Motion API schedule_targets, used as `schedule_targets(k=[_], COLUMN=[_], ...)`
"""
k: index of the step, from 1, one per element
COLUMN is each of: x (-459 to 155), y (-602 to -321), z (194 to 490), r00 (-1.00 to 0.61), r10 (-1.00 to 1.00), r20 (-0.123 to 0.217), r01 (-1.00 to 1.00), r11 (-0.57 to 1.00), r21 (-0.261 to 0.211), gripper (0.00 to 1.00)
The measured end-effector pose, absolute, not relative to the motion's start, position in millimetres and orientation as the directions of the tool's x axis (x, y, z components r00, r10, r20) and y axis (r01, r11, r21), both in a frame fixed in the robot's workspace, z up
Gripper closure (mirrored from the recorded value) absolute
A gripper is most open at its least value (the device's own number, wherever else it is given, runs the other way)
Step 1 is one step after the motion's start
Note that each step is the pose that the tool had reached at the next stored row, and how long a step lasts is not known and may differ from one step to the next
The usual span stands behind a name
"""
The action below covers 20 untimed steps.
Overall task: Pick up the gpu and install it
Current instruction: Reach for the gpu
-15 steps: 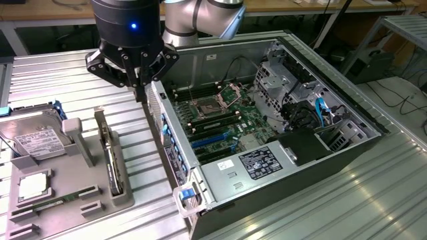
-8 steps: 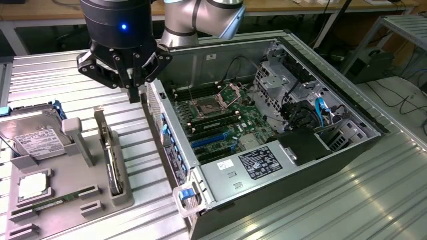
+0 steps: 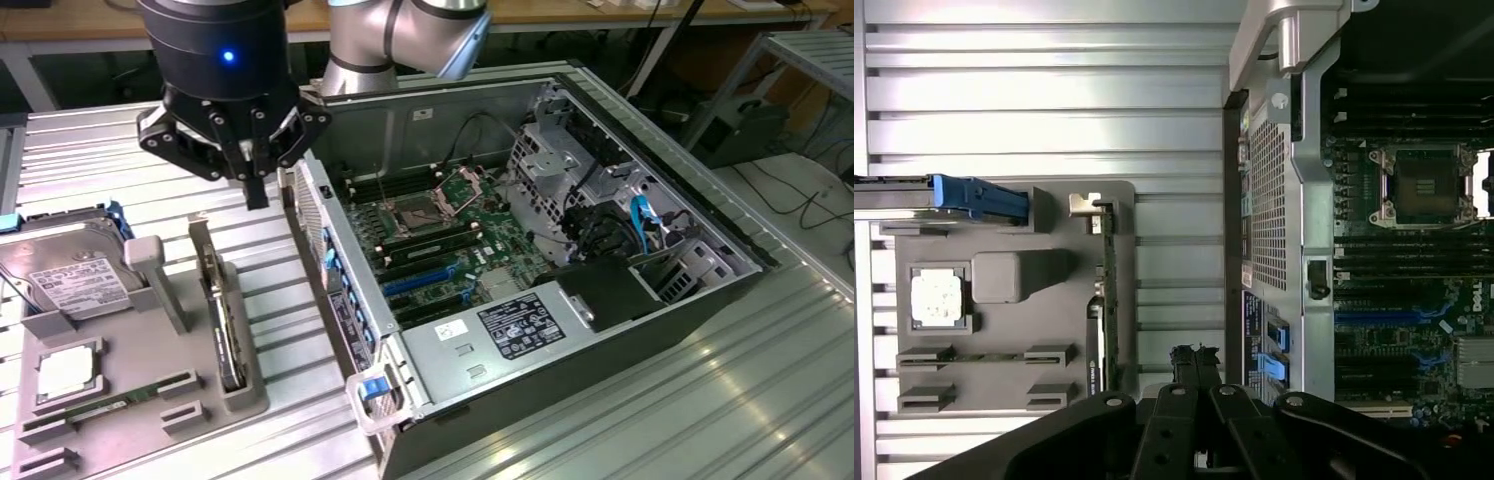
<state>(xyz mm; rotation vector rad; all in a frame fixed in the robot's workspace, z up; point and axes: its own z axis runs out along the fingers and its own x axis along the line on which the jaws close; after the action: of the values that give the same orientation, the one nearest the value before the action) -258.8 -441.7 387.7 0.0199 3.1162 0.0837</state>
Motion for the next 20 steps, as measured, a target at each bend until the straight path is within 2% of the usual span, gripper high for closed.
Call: schedule_targets(k=[20], x=[-300], y=[-442], z=[385], r00=[-0.999], r10=[-0.038], r20=[-0.024], r01=[-0.04], r11=[0.998], r21=[0.054], gripper=[0.89])
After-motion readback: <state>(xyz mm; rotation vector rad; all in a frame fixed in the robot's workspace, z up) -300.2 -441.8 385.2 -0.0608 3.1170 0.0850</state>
